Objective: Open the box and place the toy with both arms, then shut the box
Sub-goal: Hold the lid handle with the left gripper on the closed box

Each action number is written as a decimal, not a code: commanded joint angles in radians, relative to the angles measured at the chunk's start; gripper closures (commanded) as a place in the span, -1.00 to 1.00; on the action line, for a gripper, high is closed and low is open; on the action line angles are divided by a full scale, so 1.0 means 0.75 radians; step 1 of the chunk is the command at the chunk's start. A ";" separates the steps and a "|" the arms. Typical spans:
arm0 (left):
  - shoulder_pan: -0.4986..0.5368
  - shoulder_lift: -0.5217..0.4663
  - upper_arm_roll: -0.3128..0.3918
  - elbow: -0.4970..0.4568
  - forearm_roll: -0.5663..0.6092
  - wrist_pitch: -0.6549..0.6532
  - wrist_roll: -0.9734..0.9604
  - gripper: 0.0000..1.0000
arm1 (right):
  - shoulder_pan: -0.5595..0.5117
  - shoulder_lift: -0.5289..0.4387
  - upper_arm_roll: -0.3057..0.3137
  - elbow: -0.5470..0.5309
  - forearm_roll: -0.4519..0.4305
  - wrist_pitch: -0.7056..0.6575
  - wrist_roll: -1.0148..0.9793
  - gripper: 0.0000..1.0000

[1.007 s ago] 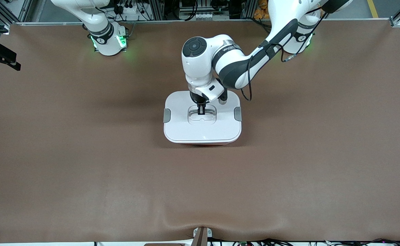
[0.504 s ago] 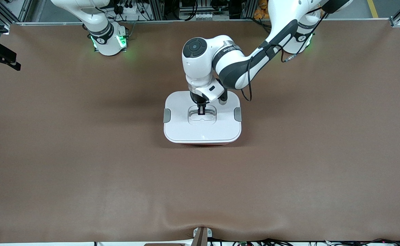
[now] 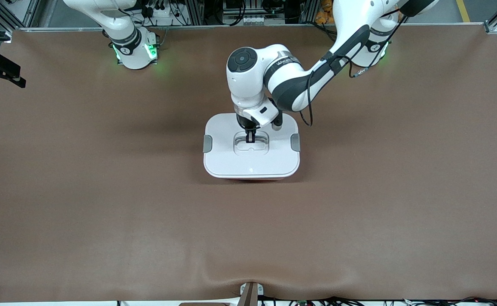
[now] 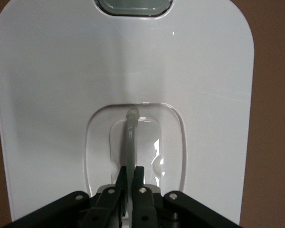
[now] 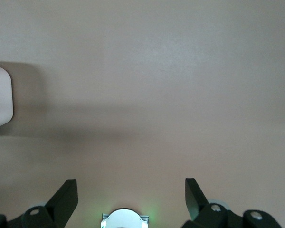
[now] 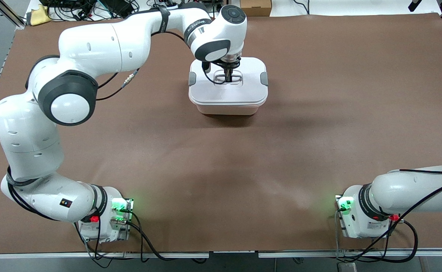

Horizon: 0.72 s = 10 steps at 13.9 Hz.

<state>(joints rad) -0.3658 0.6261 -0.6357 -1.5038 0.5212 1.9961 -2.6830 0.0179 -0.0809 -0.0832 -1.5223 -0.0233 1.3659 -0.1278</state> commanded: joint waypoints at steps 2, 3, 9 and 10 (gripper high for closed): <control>0.005 0.000 0.001 -0.075 -0.008 0.014 0.006 0.84 | 0.007 0.001 -0.006 0.025 0.021 -0.019 -0.008 -1.00; 0.013 -0.002 0.001 -0.083 -0.008 0.014 0.002 0.84 | 0.007 0.001 -0.006 0.025 0.023 -0.017 -0.008 -1.00; 0.013 -0.002 0.001 -0.081 -0.008 0.014 0.008 -0.64 | 0.007 0.001 -0.006 0.025 0.021 -0.017 -0.010 -1.00; 0.013 -0.002 0.001 -0.081 -0.006 0.014 0.008 -1.00 | 0.007 0.001 -0.006 0.023 0.023 -0.017 -0.010 -1.00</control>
<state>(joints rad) -0.3632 0.6266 -0.6347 -1.5459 0.5212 1.9986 -2.6829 0.0180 -0.0809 -0.0832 -1.5214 -0.0233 1.3659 -0.1278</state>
